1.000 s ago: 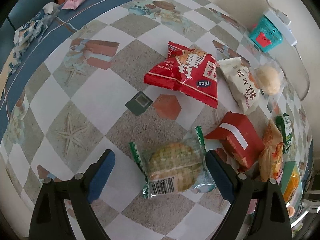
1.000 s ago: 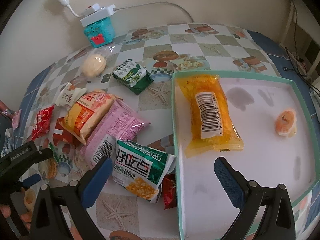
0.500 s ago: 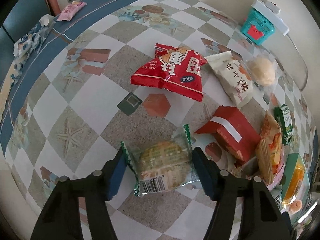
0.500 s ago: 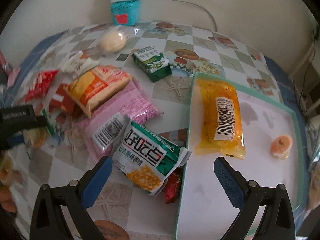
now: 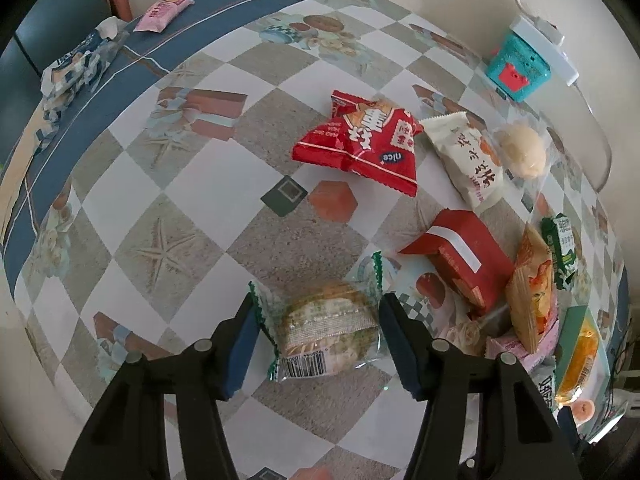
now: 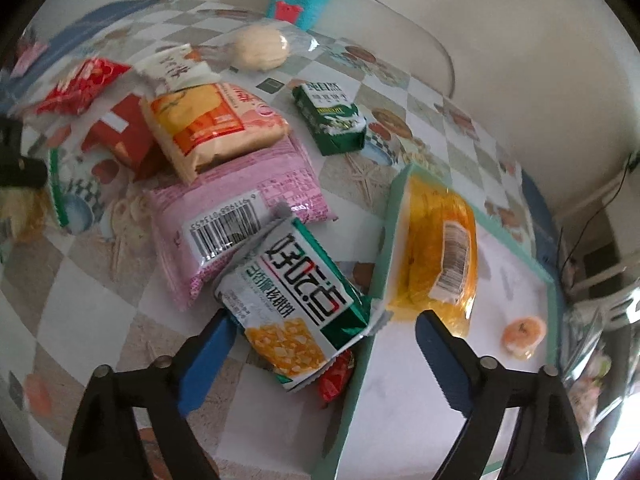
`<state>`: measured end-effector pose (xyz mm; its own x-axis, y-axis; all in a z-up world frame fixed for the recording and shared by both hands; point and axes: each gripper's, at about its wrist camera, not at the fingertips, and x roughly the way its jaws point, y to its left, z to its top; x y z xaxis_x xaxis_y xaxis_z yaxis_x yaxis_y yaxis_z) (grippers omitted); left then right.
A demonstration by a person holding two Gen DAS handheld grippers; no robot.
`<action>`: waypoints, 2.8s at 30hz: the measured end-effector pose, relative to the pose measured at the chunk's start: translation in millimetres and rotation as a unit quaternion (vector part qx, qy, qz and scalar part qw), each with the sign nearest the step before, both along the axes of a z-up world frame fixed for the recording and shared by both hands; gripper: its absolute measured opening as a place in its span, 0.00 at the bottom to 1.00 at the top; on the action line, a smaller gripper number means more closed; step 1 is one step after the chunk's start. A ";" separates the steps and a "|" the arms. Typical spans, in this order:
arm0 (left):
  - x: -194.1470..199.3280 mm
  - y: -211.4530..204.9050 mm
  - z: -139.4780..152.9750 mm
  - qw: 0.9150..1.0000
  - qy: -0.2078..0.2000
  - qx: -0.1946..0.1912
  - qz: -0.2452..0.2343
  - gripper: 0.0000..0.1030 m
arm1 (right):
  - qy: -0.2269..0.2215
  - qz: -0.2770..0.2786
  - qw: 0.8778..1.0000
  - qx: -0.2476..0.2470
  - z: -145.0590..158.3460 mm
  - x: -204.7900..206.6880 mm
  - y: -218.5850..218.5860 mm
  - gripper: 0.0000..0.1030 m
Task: Organize snacks
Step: 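Grasp the round biscuit packet with the left tool while the right grasps the cracker packet, then carry both packets into the tray and open both tools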
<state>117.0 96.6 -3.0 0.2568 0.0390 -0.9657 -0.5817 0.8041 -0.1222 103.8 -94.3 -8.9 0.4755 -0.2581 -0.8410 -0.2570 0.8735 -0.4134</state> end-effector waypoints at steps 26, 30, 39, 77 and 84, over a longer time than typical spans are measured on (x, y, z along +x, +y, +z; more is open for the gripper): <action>-0.8 -6.7 -11.5 0.999 0.025 0.020 -0.014 0.66 | -0.032 0.007 0.998 0.060 16.3 6.9 -4.1 0.59; 1.0 -10.4 -15.1 0.999 0.025 0.022 -0.018 0.66 | -0.038 0.003 0.996 0.077 23.7 6.7 -8.0 0.58; 3.3 -14.6 -9.3 1.000 0.010 0.012 -0.021 0.51 | -0.043 -0.022 0.990 0.131 37.3 7.5 -26.3 0.58; -18.5 -90.7 110.8 0.984 -0.145 0.036 -0.100 0.51 | -0.111 -0.149 0.968 0.166 94.6 -12.9 -133.5 0.58; -17.4 -135.5 118.1 0.976 -0.151 0.047 -0.149 0.51 | -0.118 -0.222 0.954 0.165 96.1 -20.3 -187.7 0.58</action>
<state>99.6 -38.9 115.1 0.5431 0.0048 -0.8396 -0.2700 0.9479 -0.1693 83.5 -282.1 87.2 0.5668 -0.2165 -0.7949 0.2335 0.9675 -0.0970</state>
